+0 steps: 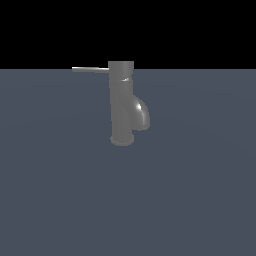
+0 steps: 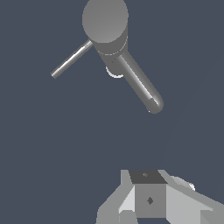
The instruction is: Turn on the faucet by rotating a designated handle.
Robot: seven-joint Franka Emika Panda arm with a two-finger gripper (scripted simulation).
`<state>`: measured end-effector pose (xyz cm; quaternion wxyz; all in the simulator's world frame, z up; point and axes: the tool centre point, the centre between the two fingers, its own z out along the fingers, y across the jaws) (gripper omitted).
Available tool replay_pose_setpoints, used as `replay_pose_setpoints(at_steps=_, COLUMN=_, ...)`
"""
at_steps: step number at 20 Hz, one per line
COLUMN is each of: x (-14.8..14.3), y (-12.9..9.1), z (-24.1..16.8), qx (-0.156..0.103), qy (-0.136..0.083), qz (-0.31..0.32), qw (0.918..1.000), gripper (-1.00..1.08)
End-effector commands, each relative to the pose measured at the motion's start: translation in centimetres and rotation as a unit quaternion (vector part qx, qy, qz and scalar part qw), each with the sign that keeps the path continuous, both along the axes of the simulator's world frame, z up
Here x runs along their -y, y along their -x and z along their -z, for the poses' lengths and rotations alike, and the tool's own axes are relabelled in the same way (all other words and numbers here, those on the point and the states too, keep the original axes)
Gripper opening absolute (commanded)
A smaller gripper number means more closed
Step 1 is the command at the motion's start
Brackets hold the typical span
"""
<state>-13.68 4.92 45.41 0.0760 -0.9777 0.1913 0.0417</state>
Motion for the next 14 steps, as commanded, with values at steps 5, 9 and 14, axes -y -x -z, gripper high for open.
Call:
replay_pose_setpoints(at_steps=5, x=-1.4, y=-4.3, z=2.1, qx=-0.019, qy=-0.004, qz=0.081, qw=0.9965, gripper=-1.00)
replay_pose_setpoints(at_steps=9, x=-2.4, y=-6.9, z=3.7, qx=-0.030, qy=0.000, qz=0.131, qw=0.9910, gripper=-1.00)
replay_pose_setpoints(at_steps=14, x=-3.7, y=-9.9, z=5.9, qx=-0.040, qy=0.009, qz=0.193, qw=0.9803, gripper=-1.00)
